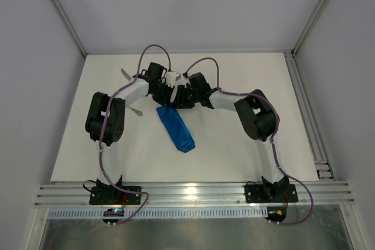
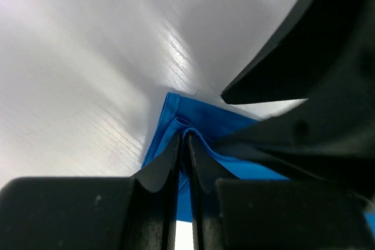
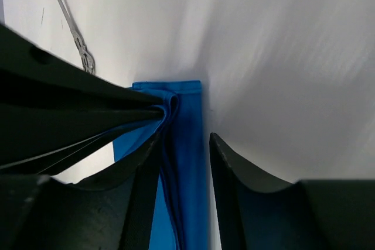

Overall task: Fold the napkin into a case and place the utensils inside
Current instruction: Smooth out the smaller rectangle-folded napkin at the center of the board, then pick up the smaller rectangle-folded napkin from the center of the board.

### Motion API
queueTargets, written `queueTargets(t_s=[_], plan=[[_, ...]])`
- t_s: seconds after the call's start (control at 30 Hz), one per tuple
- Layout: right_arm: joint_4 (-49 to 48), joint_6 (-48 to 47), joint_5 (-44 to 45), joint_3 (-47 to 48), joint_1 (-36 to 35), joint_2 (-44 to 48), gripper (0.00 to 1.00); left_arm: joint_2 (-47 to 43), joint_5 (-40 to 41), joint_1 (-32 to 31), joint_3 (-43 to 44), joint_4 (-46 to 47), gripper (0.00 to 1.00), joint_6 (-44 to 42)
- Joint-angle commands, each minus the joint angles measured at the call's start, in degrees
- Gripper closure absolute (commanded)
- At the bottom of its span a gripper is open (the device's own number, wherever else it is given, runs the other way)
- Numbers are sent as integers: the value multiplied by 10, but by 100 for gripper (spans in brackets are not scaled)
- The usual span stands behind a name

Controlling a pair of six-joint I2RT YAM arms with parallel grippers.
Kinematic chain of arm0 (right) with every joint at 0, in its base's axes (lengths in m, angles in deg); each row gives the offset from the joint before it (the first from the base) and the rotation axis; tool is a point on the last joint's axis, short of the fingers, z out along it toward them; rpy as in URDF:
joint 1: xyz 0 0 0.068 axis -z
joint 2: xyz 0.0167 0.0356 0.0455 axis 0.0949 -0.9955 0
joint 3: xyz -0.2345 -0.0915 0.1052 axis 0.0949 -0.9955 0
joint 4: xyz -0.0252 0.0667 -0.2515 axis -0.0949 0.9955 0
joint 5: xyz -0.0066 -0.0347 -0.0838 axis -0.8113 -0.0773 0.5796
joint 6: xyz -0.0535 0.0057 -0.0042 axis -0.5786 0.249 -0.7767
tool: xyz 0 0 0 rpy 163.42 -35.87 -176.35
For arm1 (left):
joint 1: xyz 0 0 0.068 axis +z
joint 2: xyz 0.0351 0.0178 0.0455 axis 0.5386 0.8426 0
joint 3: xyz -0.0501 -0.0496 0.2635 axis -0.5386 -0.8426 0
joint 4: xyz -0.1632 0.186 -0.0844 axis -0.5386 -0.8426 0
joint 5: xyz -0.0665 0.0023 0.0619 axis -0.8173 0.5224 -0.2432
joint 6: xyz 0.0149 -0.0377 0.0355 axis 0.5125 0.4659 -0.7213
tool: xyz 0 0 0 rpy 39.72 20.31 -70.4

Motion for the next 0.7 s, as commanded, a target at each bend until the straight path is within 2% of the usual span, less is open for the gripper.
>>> queueTargets(t_s=[0.0, 0.23, 0.5, 0.67], plan=[[32, -37, 24, -5, -4, 60, 55, 13, -2, -4, 10, -2, 91, 9], [64, -57, 24, -17, -1, 71, 48, 18, -4, -4, 9, 0, 91, 10], [-20, -44, -18, -138, 0, 118, 40, 20, -12, -4, 13, 5, 90, 19], [-22, -50, -30, -153, 0, 112, 37, 22, -13, -4, 14, 5, 90, 22]])
